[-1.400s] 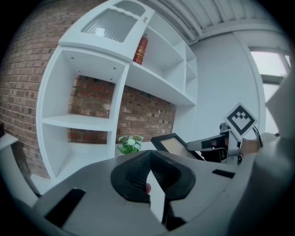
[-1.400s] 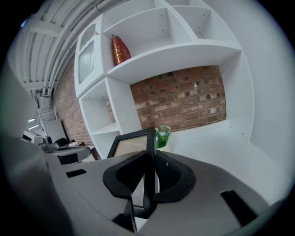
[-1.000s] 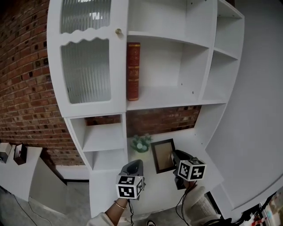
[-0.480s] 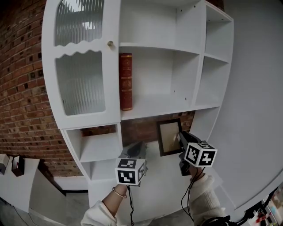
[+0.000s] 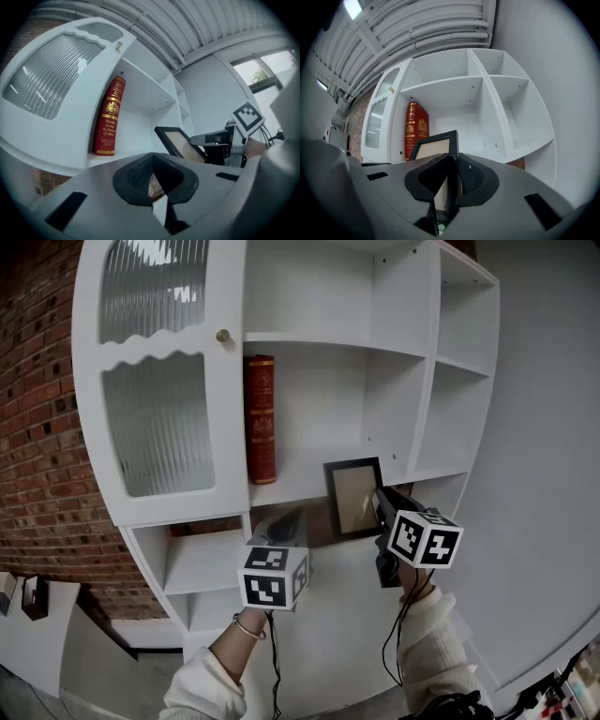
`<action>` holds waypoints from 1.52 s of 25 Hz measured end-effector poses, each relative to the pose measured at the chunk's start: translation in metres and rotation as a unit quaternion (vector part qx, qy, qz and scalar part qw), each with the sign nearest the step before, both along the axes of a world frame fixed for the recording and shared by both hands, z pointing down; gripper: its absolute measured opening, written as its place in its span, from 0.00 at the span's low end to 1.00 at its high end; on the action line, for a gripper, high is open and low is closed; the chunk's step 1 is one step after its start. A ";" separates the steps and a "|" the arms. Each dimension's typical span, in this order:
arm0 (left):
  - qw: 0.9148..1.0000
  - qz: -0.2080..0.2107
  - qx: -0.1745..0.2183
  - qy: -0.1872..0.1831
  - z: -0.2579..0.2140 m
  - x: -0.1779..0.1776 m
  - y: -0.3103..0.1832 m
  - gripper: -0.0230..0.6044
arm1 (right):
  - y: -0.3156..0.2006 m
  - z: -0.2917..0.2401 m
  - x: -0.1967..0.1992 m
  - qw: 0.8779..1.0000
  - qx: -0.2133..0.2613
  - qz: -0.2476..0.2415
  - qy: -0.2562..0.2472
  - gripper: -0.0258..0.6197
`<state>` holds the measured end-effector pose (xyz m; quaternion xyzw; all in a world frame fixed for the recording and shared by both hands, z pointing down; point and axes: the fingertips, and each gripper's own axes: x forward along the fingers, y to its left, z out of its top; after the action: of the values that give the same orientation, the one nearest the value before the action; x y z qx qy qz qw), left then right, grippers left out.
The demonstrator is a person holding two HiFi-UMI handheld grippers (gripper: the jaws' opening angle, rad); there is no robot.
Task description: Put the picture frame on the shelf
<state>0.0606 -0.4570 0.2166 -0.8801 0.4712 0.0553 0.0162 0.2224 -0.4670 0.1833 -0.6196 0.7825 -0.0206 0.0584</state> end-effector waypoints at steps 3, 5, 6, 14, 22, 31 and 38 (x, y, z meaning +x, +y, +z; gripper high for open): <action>1.000 -0.006 0.002 -0.002 -0.011 -0.001 -0.012 0.05 | -0.016 -0.007 -0.002 1.000 -0.005 -0.008 -0.003 0.15; 1.000 -0.011 0.000 -0.003 -0.016 -0.001 -0.019 0.05 | -0.026 -0.012 -0.002 1.000 -0.007 -0.014 -0.004 0.15; 1.000 -0.014 0.000 -0.004 -0.018 -0.001 -0.023 0.05 | -0.031 -0.015 -0.003 1.000 -0.008 -0.016 -0.005 0.15; 0.999 -0.030 -0.011 -0.018 -0.025 0.004 -0.045 0.05 | -0.071 -0.036 -0.008 0.999 -0.021 -0.029 -0.015 0.15; 0.998 -0.053 -0.023 -0.022 -0.021 -0.001 -0.058 0.05 | -0.114 -0.035 -0.022 0.998 -0.055 -0.029 -0.019 0.15; 0.997 -0.059 -0.039 -0.024 -0.007 0.003 -0.060 0.05 | -0.133 -0.024 -0.025 0.997 -0.079 0.000 -0.023 0.15; 0.997 -0.060 -0.042 -0.020 -0.001 0.002 -0.057 0.05 | -0.142 -0.019 -0.021 0.996 -0.074 0.023 -0.038 0.15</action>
<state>0.0626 -0.5141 0.2159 -0.8509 0.5250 0.0172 -0.0078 0.2017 -0.6091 0.1645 -0.6389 0.7615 -0.1005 0.0420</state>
